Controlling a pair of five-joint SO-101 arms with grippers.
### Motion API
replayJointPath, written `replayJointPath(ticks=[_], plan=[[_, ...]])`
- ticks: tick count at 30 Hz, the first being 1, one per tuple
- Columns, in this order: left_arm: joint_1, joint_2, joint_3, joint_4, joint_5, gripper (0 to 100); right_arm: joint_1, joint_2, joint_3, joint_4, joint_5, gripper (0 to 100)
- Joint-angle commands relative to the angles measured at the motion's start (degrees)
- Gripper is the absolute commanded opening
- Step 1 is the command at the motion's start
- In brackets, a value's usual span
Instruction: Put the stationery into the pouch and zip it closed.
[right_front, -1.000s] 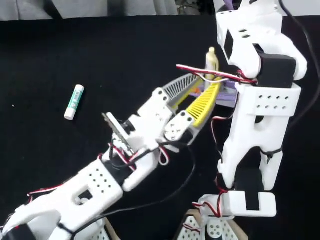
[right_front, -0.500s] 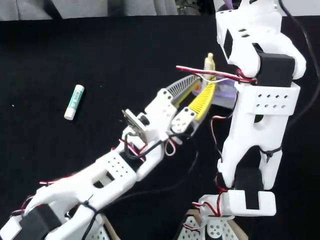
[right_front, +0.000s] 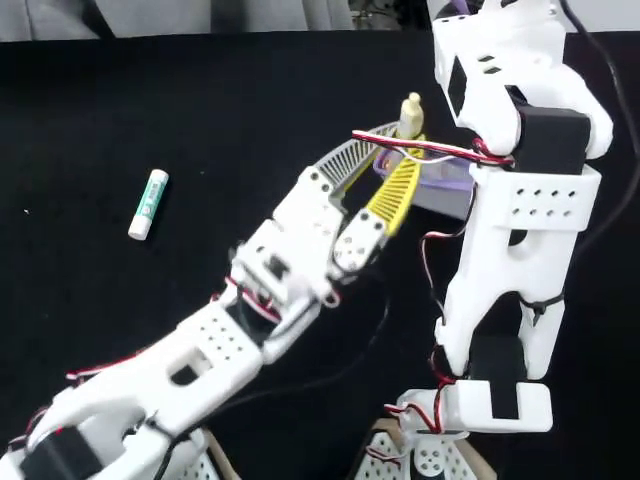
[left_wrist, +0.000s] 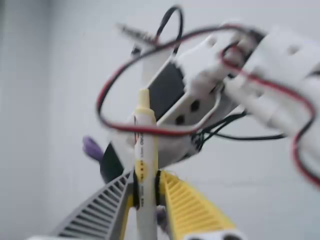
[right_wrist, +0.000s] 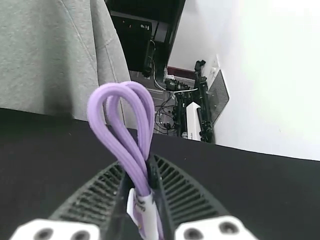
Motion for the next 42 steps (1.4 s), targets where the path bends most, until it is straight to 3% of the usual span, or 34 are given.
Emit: replayJointPath(ticks=[1,7,18,36,42], plan=[[3.6,-5.5,-3.6,-1.3,-3.9,3,0.1,-0.2,-1.1,-0.4,-0.1,1.1],[3.9,1.8,-2.3,-17.5,-3.9,3,1.8,-0.1,-0.7,0.2,0.0,1.1],[2.3,39.1,-16.8,-47.6,-5.2,3,3.5,0.0,-0.5,-1.1,0.1,1.1],[2.0,46.0,-17.2,-46.9,-8.4,3,4.7,0.0,-0.7,-1.4,0.1,1.1],[2.4,46.0,-17.1,-39.7,-16.8,9,4.7,0.0,-0.7,-1.5,0.1,1.1]])
